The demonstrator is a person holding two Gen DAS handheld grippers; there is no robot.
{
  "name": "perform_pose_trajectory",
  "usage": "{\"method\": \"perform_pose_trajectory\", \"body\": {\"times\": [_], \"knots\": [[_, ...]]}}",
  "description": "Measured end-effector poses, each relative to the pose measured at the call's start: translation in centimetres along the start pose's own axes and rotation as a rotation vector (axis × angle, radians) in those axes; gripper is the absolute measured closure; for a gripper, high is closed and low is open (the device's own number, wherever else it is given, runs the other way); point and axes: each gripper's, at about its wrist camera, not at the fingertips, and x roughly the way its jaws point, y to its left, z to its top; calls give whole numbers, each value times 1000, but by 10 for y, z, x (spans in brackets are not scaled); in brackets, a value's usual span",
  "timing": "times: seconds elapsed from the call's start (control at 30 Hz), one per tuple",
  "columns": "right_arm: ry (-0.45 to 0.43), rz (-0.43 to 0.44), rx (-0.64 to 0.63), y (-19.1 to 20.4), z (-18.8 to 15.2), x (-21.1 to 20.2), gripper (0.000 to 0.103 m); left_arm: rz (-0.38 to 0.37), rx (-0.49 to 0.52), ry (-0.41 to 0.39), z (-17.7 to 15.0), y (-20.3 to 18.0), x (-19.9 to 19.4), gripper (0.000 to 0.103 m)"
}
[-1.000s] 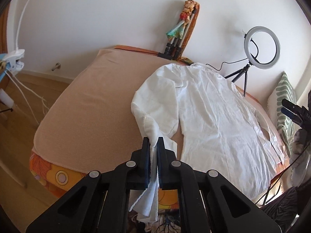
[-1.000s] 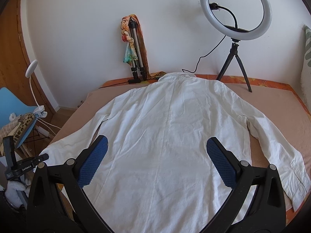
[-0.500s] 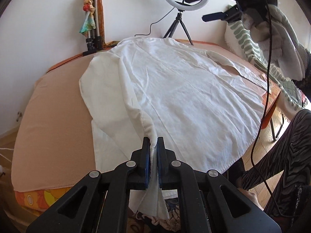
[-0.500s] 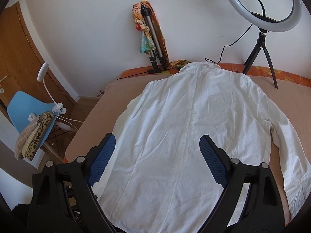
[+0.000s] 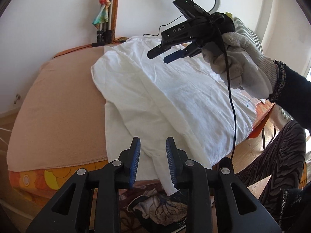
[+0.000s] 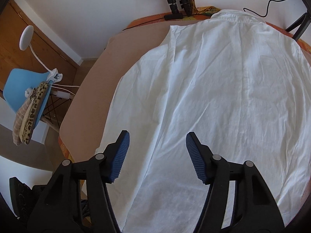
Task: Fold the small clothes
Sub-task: 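Grasp the shirt's side edge with the left tool and fold it inward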
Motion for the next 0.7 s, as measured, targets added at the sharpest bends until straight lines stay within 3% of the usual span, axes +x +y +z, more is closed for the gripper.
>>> {"method": "perform_pose_trajectory", "body": {"times": [0.13, 0.33, 0.57, 0.7], "knots": [[35, 17, -16, 9, -18, 13, 39, -45, -95, 69, -3, 12, 15, 78], [4, -68, -150, 44, -27, 20, 39, -11, -27, 113, -6, -5, 31, 77], [40, -195, -293, 73, -31, 48, 39, 10, -14, 142, -10, -3, 40, 77], [84, -334, -427, 77, -46, 56, 40, 10, -5, 143, -9, -4, 41, 77]]}}
